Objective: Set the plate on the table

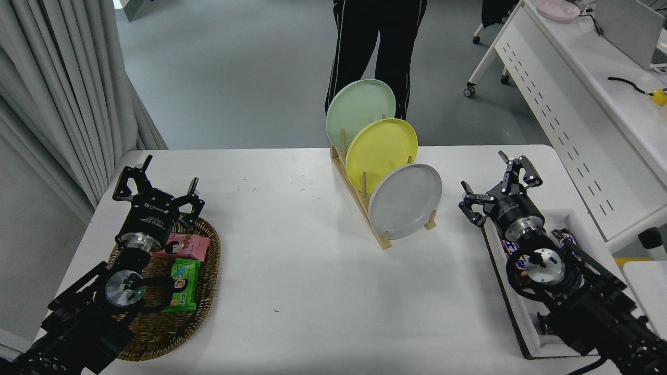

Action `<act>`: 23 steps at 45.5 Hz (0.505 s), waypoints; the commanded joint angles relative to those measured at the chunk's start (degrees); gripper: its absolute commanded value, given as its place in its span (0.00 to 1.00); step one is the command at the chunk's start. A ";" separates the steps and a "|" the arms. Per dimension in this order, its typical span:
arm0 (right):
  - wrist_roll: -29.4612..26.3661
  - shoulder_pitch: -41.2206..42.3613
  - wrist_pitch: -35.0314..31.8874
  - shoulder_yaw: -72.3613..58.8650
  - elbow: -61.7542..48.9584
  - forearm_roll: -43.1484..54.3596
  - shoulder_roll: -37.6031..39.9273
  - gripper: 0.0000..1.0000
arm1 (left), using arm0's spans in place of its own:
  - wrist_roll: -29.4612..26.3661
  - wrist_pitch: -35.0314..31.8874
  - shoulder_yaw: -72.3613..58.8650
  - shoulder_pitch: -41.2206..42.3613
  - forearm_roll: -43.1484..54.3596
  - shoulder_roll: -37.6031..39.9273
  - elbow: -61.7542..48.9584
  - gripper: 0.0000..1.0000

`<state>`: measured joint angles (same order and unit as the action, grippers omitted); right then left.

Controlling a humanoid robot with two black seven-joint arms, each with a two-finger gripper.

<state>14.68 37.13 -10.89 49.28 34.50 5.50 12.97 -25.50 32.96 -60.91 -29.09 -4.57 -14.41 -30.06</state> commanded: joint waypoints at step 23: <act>0.00 13.31 0.17 -43.47 16.30 -12.62 18.84 1.00 | 0.02 -0.09 0.00 0.00 0.00 0.00 0.00 1.00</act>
<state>14.67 45.48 -10.73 19.64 43.65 -4.45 25.14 -25.50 32.96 -60.91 -29.09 -4.56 -14.41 -30.06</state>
